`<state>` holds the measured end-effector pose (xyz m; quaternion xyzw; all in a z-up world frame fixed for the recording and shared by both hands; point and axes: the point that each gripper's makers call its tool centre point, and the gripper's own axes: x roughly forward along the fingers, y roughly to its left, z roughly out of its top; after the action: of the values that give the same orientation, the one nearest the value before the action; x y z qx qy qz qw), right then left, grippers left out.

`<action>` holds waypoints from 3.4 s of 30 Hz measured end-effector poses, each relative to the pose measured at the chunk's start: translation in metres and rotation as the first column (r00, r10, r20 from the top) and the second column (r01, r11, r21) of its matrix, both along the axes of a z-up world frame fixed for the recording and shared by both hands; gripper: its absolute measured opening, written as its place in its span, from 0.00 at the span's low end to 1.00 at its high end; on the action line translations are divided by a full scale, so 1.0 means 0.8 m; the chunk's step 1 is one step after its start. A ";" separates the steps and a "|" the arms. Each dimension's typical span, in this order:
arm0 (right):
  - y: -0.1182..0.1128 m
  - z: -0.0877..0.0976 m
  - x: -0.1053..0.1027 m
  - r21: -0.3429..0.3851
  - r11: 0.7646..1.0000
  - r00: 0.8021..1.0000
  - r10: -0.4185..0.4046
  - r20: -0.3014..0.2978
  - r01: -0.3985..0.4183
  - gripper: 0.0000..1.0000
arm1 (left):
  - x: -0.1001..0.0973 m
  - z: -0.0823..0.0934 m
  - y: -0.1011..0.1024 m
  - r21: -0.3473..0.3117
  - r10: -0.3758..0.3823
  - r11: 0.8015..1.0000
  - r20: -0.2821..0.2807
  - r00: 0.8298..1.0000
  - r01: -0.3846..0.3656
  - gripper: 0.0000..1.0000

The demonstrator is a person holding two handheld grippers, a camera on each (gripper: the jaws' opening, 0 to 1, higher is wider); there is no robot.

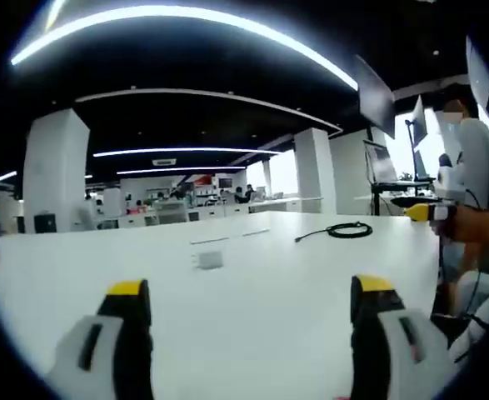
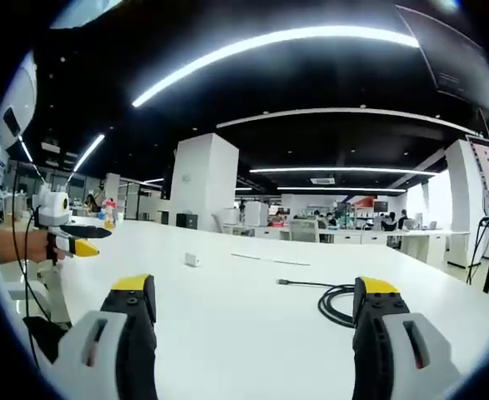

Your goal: Plug the desk Type‑C cable into the charger adapter.

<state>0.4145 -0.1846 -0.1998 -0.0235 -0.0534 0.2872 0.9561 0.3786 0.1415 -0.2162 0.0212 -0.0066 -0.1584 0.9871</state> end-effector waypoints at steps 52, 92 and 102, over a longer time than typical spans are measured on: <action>-0.026 -0.010 0.009 0.022 0.998 0.998 -0.067 -0.006 0.067 1.00 | 0.015 -0.003 0.021 0.020 0.038 0.999 -0.010 0.999 -0.037 1.00; -0.024 -0.015 0.008 -0.002 0.999 0.999 -0.041 -0.027 0.041 1.00 | 0.047 -0.003 0.014 0.118 0.011 0.993 -0.065 0.998 -0.004 0.98; -0.029 -0.020 0.016 -0.001 0.999 0.998 -0.038 -0.042 0.038 1.00 | 0.082 0.001 0.016 0.094 0.004 0.996 -0.083 0.997 0.004 0.96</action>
<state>0.4275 -0.2078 -0.2160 -0.0188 -0.0326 0.2696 0.9622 0.4443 0.1543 -0.2150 0.0608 0.0418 -0.1591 0.9845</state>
